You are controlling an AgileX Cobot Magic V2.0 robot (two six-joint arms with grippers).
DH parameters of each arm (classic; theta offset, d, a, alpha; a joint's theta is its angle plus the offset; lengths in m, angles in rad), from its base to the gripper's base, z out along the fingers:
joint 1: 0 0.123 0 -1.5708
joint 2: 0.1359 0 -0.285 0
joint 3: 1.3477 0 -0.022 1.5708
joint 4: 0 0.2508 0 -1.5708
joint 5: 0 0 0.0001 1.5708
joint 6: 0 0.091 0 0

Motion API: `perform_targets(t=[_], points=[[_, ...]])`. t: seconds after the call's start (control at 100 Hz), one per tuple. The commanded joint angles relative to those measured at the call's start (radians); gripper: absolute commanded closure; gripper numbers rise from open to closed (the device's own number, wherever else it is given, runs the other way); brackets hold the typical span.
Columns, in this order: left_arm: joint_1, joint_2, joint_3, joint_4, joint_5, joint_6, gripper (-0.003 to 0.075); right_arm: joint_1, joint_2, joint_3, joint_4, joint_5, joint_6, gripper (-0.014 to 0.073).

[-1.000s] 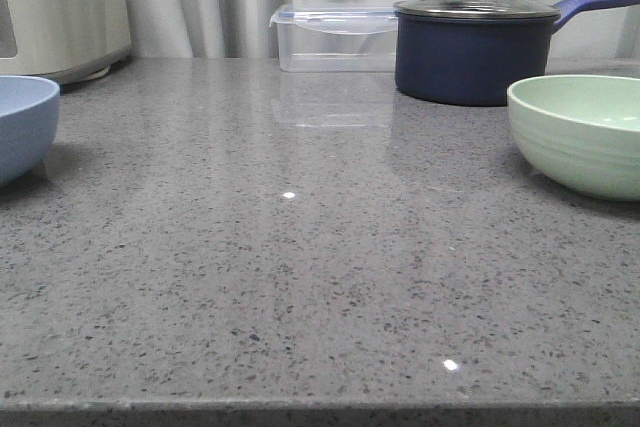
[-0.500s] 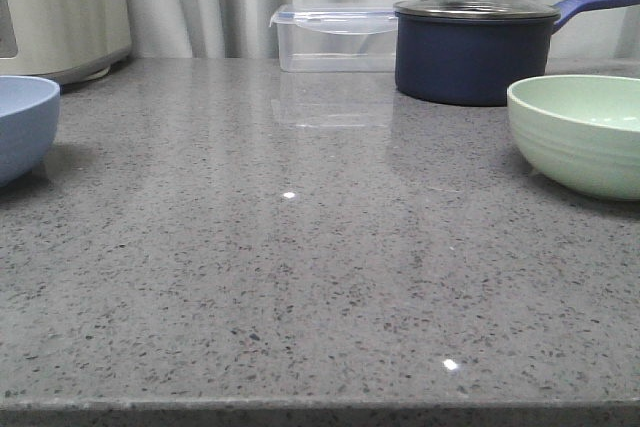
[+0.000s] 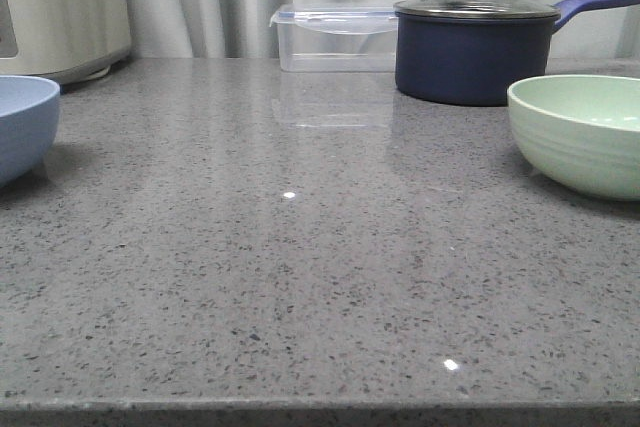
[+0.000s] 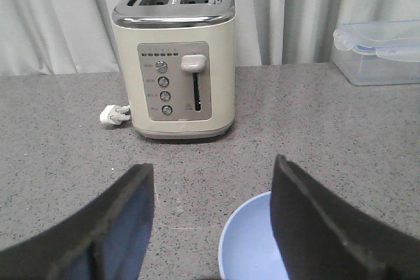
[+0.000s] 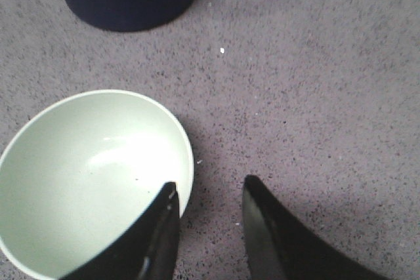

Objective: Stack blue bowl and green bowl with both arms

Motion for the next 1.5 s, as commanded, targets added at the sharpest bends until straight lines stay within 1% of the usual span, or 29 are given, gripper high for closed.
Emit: perform_targets(t=[0.0, 0.2, 0.32, 0.5, 0.59, 0.87, 0.94, 1.15, 1.23, 1.36, 1.49], points=[[0.002, 0.012, -0.037, -0.008, -0.079, -0.005, 0.0335, -0.006, 0.078, -0.092, 0.000, 0.010, -0.005, 0.0329], [0.002, 0.012, -0.037, -0.008, -0.079, -0.005, 0.0335, -0.006, 0.274, -0.217, 0.005, 0.145, -0.005, 0.0329], [0.002, 0.012, -0.037, -0.008, -0.079, -0.005, 0.0335, -0.006, 0.370, -0.259, 0.023, 0.205, -0.005, 0.0329], [0.002, 0.012, -0.037, -0.008, -0.079, -0.005, 0.0335, -0.006, 0.478, -0.272, 0.078, 0.205, -0.005, 0.0329], [0.002, 0.012, -0.037, -0.008, -0.079, -0.005, 0.0335, -0.006, 0.511, -0.272, 0.085, 0.204, -0.005, 0.0329], [0.002, 0.012, -0.037, -0.008, -0.079, -0.005, 0.0335, -0.006, 0.541, -0.273, 0.085, 0.173, -0.005, 0.0333], [0.002, 0.012, -0.037, -0.008, -0.079, -0.005, 0.0335, -0.006, 0.541, -0.273, 0.085, 0.173, -0.005, 0.0371], [0.002, 0.012, -0.037, -0.008, -0.079, -0.005, 0.0335, -0.006, 0.541, -0.273, 0.085, 0.171, -0.005, 0.0613], [0.002, 0.012, -0.037, -0.008, -0.079, -0.005, 0.0335, -0.006, 0.541, -0.273, 0.085, 0.171, -0.005, 0.0680], [0.002, 0.012, -0.037, -0.008, -0.079, -0.005, 0.0335, -0.006, 0.541, -0.282, 0.085, 0.162, -0.005, 0.0673], [0.002, 0.012, -0.037, -0.008, -0.079, -0.005, 0.0335, 0.016, 0.536, -0.332, 0.091, 0.196, -0.006, 0.0673]])
